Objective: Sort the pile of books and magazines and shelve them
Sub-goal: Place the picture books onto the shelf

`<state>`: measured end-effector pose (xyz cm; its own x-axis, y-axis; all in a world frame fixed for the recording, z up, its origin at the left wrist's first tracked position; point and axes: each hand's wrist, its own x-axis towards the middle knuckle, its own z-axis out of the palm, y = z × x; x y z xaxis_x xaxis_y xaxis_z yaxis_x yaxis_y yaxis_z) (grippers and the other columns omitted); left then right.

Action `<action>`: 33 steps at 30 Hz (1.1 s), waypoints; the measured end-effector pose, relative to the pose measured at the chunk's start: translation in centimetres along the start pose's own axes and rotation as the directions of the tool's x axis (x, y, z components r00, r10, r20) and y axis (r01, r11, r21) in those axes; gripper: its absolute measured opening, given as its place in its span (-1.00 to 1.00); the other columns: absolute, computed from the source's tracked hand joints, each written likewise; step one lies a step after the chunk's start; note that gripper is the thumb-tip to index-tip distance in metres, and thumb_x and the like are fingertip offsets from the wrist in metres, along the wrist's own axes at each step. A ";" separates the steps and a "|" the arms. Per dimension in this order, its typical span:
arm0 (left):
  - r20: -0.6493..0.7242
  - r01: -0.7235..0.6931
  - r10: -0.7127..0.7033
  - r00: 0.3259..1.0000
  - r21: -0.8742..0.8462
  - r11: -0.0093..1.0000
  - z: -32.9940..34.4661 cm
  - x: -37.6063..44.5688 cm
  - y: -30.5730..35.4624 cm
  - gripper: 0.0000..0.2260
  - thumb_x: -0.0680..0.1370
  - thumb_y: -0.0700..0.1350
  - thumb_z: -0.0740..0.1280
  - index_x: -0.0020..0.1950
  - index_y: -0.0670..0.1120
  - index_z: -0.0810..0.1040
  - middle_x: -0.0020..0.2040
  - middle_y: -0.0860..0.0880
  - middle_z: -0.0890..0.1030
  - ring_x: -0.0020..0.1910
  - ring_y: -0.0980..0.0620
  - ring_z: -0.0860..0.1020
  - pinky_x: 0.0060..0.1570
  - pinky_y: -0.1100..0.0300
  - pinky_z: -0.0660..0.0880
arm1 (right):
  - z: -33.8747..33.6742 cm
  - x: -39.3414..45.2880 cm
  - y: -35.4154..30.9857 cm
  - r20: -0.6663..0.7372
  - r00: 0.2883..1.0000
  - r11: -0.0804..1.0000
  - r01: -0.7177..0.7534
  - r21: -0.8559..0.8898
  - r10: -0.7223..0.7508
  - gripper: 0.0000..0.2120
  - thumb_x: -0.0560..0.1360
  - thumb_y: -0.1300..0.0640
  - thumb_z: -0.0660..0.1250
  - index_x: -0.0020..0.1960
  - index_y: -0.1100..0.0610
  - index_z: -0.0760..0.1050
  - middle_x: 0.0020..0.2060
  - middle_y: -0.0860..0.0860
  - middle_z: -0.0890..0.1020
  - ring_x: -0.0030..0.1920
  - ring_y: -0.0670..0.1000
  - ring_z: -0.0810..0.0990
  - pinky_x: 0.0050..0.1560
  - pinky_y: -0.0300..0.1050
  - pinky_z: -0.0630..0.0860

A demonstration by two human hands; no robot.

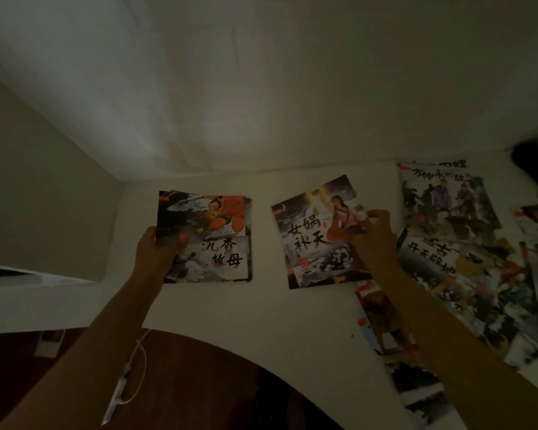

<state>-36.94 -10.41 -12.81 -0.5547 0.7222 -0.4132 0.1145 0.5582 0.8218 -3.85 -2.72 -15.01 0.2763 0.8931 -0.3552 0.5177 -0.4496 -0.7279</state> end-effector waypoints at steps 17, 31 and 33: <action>0.201 0.084 -0.070 0.977 -0.063 0.994 2.1 -1.1 -1.5 -0.78 0.53 0.00 0.31 0.06 -0.10 0.44 -0.15 -0.07 0.57 -0.34 0.04 0.57 -0.44 0.21 0.50 | 7.0 -5.4 -2.1 0.337 0.942 0.926 -0.143 0.351 0.017 -0.63 0.47 0.41 0.31 0.26 0.38 0.35 0.02 0.20 0.49 0.03 0.14 0.50 -0.14 -0.19 0.52; 0.576 0.106 0.097 0.812 -0.308 0.945 2.6 -3.2 -3.1 -0.54 0.46 -0.12 0.41 0.32 0.10 0.38 0.25 0.10 0.54 0.25 0.07 0.50 0.12 0.13 0.52 | 7.8 -6.9 -1.7 0.232 0.973 0.925 -0.092 0.370 0.004 -0.52 0.51 0.07 0.33 0.34 0.24 0.31 0.11 0.20 0.51 0.09 0.19 0.54 0.02 0.03 0.58; 0.589 0.070 0.141 0.796 -0.320 0.945 3.4 -3.5 -2.5 -0.47 0.47 -0.14 0.37 0.40 0.07 0.31 0.34 0.04 0.47 0.30 0.04 0.46 0.24 0.00 0.44 | 6.2 -6.7 -1.9 0.248 0.968 0.895 -0.078 0.440 -0.038 -0.79 0.55 0.17 0.28 0.14 0.25 0.43 -0.02 0.22 0.56 -0.02 0.22 0.56 -0.05 0.02 0.58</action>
<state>-32.47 -12.94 -14.77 0.0604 0.8938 -0.4445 -0.1939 0.4473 0.8731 -11.77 -7.77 -14.87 0.0466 0.8858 -0.4618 0.0854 -0.4642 -0.8816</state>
